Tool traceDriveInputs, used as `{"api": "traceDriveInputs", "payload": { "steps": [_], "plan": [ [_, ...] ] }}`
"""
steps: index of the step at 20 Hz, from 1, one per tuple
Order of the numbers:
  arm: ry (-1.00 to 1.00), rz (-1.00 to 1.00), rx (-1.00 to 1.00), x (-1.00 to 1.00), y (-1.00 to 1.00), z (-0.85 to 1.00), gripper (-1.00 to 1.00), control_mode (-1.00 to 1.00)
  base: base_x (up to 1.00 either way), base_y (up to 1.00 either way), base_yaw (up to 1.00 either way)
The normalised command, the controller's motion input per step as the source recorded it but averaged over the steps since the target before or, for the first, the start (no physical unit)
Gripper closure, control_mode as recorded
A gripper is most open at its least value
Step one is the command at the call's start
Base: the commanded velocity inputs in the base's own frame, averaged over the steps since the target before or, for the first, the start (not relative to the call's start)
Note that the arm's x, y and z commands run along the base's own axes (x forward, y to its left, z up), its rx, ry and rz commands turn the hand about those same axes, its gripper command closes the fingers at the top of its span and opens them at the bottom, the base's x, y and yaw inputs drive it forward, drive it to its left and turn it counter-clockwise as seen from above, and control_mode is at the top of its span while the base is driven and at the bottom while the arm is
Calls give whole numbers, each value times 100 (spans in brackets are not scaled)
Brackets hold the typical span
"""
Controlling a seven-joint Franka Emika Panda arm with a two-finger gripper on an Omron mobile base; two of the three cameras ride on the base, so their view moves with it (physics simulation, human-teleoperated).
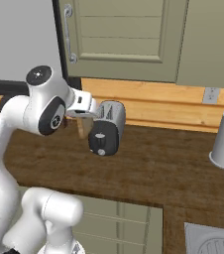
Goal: Start the toaster. Once the lever pops up, take the bread to the plate on the dining counter.
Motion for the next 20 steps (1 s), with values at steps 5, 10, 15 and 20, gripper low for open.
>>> {"api": "traceDriveInputs", "payload": {
  "steps": [5,10,15,20],
  "plan": [
    [0,-10,1,-68,52,0,100,-100,0,0,0],
    [0,-7,7,-29,6,0,100,-100,0,0,0],
    [1,4,8,0,0,-1,100,-100,0,0,0],
    [1,1,0,-17,23,-10,100,-100,0,0,0]
  ]
}}
